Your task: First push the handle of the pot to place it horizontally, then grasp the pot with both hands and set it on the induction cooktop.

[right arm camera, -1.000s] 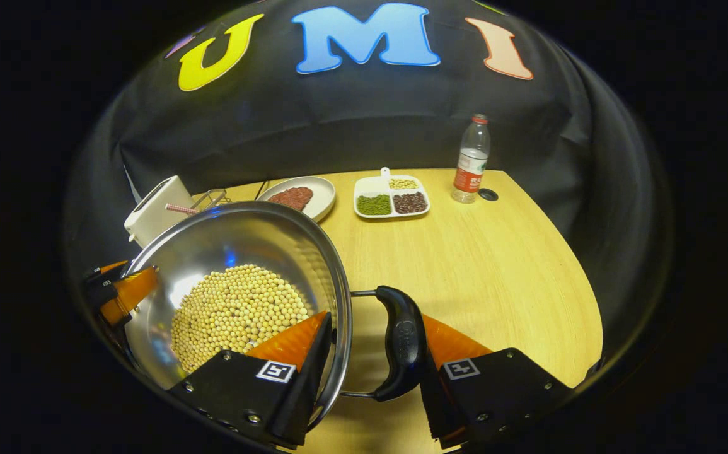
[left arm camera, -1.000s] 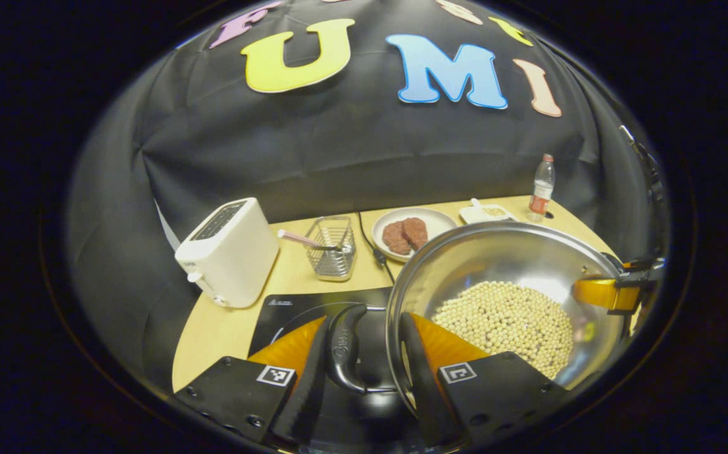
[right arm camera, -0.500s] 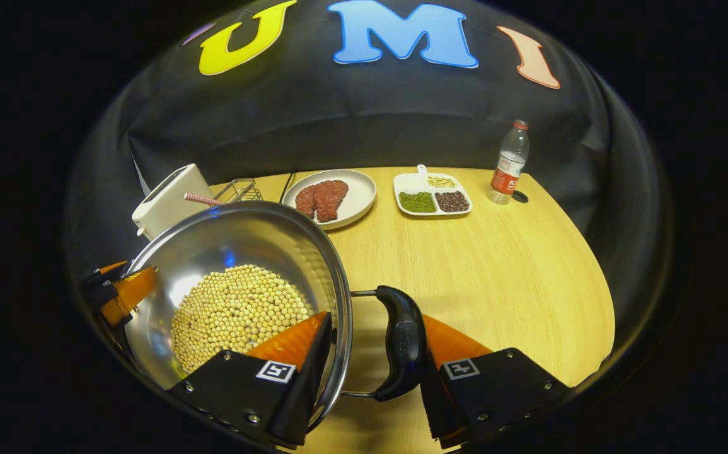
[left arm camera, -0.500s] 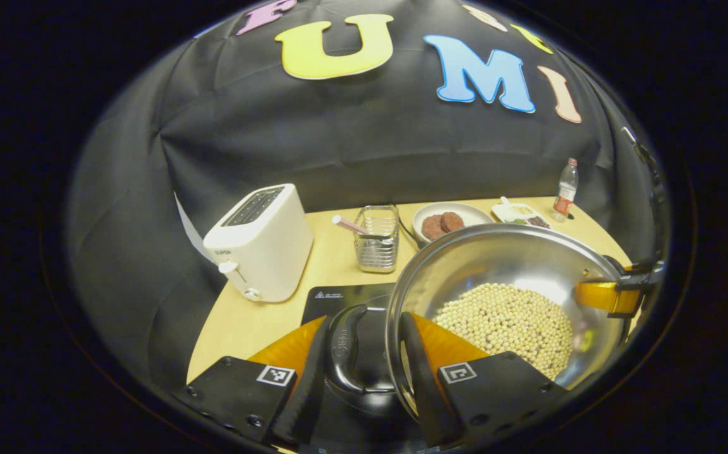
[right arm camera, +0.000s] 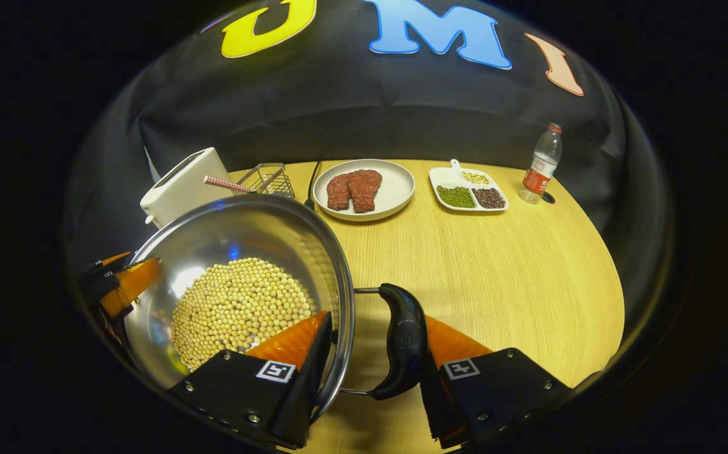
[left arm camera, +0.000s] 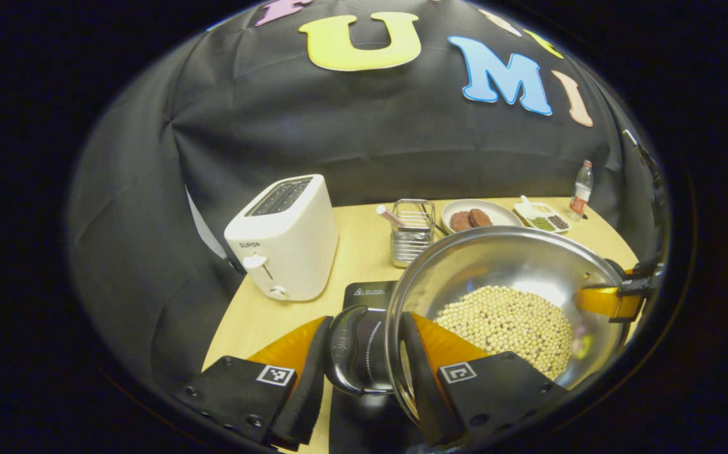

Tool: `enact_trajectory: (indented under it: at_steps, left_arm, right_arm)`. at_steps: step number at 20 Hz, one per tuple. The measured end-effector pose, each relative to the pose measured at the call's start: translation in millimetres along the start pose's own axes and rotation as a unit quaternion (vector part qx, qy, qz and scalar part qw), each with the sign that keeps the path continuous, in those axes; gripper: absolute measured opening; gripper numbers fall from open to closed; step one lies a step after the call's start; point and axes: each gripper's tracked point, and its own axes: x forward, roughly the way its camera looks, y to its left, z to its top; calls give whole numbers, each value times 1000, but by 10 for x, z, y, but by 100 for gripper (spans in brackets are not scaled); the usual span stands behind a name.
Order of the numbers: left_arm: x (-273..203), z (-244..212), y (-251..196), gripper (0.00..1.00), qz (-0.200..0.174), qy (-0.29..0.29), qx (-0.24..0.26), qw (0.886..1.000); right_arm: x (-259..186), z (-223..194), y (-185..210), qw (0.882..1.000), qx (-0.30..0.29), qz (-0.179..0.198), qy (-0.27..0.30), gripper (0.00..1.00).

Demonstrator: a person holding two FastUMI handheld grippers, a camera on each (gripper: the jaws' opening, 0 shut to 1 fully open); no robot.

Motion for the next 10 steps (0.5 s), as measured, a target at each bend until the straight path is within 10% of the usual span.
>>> enact_trajectory:
  at_steps: [10]
  left_arm:
    - [219, -84, 277, 69, -5, 4, -8, 1000]
  right_arm:
    - [139, -37, 250, 1000, -5, -4, 6, 70]
